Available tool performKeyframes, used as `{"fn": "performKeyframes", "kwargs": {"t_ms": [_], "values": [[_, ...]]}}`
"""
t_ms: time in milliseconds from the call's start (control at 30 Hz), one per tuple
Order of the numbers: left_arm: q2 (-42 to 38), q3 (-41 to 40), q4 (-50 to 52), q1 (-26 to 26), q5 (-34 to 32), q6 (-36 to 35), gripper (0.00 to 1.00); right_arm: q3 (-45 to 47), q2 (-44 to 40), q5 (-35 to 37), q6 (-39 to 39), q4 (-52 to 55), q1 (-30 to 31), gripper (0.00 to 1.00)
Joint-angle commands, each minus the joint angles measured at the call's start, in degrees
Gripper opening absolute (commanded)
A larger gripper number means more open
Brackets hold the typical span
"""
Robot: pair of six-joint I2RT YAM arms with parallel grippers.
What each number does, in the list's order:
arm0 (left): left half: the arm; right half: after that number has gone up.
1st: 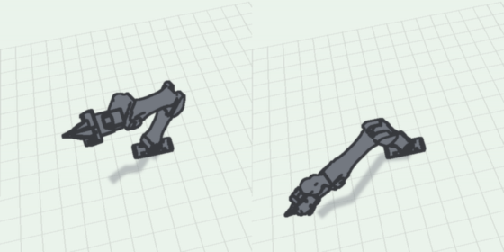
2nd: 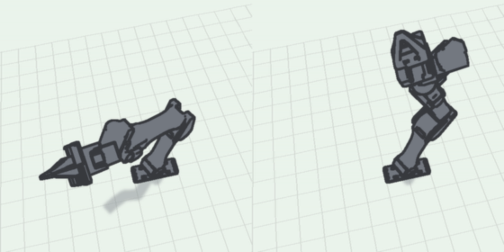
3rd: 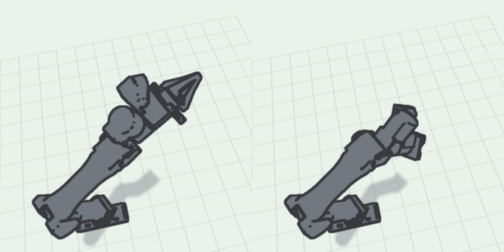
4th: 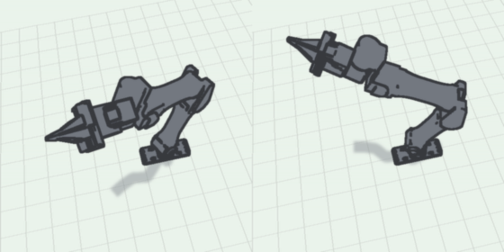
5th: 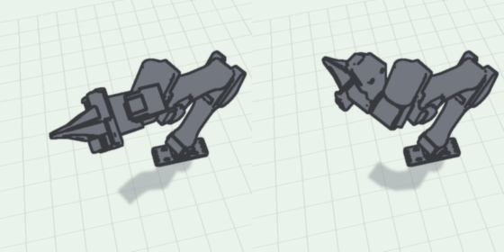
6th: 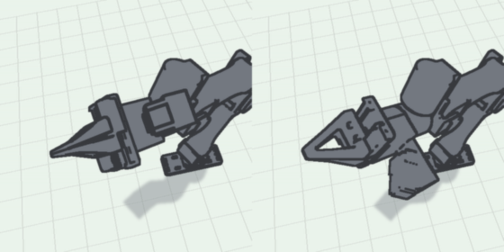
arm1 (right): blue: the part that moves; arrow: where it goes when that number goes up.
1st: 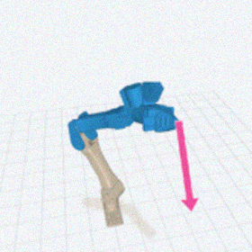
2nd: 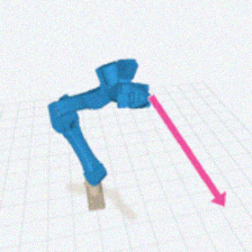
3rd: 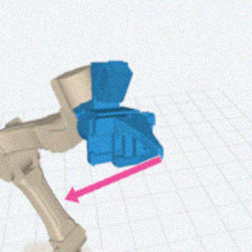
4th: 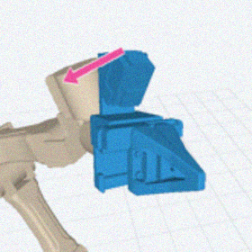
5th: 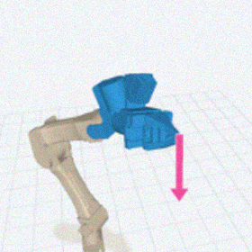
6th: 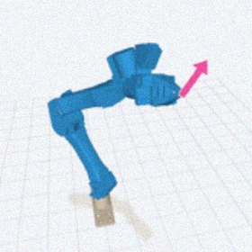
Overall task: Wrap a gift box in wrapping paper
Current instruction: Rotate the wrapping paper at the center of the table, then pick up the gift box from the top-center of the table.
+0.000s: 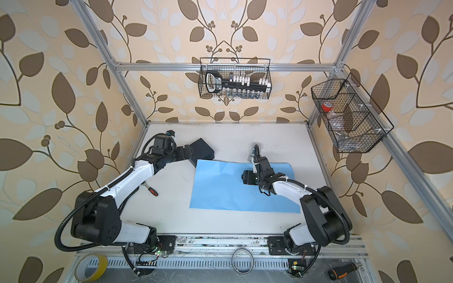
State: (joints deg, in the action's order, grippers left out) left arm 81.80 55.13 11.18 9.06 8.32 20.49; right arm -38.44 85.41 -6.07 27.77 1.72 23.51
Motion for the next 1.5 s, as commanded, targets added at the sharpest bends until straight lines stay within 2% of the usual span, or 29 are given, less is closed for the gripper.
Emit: {"fn": "performKeyframes", "kwargs": {"t_ms": [0,67,167,433,600,800,933,1033,1133,1267,1467], "values": [[5.07,-1.03,-4.99,-1.48,11.16,9.29,0.99,-0.91,2.74,-0.83,0.84,-2.02,0.86,0.76],[7.87,-0.02,-6.0,-1.5,13.07,10.66,0.99,-1.16,3.84,-1.17,0.89,-2.58,1.59,0.76],[11.95,2.29,-6.64,-1.53,12.49,10.99,0.99,-1.37,5.48,-1.89,1.08,-3.37,2.73,0.74],[23.48,14.27,-4.09,-1.55,12.25,9.13,0.95,-2.14,8.82,-3.23,-1.28,-4.53,7.08,0.69],[25.29,17.01,-3.35,-1.52,12.22,9.13,0.94,-4.11,9.17,-4.22,-1.23,-3.93,8.81,0.68],[21.48,13.05,-7.17,-2.59,8.52,12.13,0.98,-9.84,4.82,-3.8,-3.49,-4.87,8.88,0.83],[24.53,13.88,-10.17,-2.53,12.5,15.65,0.97,-13.2,8.29,-4.49,0.4,-13.35,8.86,0.94],[26.66,15.75,-9.88,-2.43,12.61,15.4,0.96,-16.14,11.15,-3.18,2.36,-17.91,8.9,0.99],[28.31,18.4,-7.83,-2.47,12.71,13.26,0.94,-20.97,15.04,-2.25,2.38,-19.21,8.79,1.0],[30.64,20.18,-7.6,-2.33,15.94,11.06,0.9,-26.85,20.07,-2.06,3.0,-20.04,8.31,1.0],[33.63,24.1,-4.18,-0.26,21.56,5.59,0.83,-29.14,22.69,-3.17,4.49,-21.44,5.27,0.99]]}}
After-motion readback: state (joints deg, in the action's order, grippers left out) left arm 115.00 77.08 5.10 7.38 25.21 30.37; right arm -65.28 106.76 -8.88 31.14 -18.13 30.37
